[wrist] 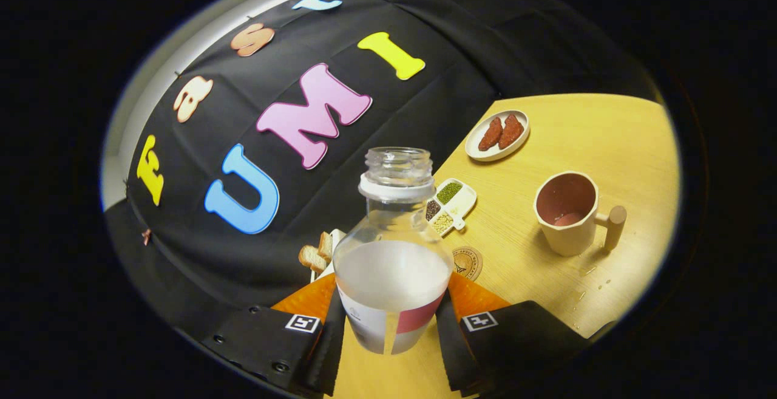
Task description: Take the bottle from table, then pour the juice into the cup, finally place the bottle on the coaster
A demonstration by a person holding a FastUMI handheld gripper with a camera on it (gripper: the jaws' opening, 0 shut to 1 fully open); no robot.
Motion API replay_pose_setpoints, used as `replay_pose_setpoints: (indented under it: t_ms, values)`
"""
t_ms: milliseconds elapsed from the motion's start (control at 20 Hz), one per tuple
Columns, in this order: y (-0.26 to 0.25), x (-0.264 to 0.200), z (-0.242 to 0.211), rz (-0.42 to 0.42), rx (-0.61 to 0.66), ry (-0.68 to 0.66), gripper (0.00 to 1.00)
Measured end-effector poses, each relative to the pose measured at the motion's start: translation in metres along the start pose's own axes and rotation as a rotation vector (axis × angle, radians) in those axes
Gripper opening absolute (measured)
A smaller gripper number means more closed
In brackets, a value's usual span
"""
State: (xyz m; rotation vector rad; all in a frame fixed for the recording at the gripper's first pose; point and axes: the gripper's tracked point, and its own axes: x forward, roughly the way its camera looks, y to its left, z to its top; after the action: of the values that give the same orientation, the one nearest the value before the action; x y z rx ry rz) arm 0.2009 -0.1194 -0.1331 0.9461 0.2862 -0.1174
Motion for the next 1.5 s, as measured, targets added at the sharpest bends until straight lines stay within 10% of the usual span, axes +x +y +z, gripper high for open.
replay_pose_setpoints:
  t_ms: [1500]
  values:
    - [-0.076, 0.043, 0.009, -0.206, 0.887, 0.175, 0.70]
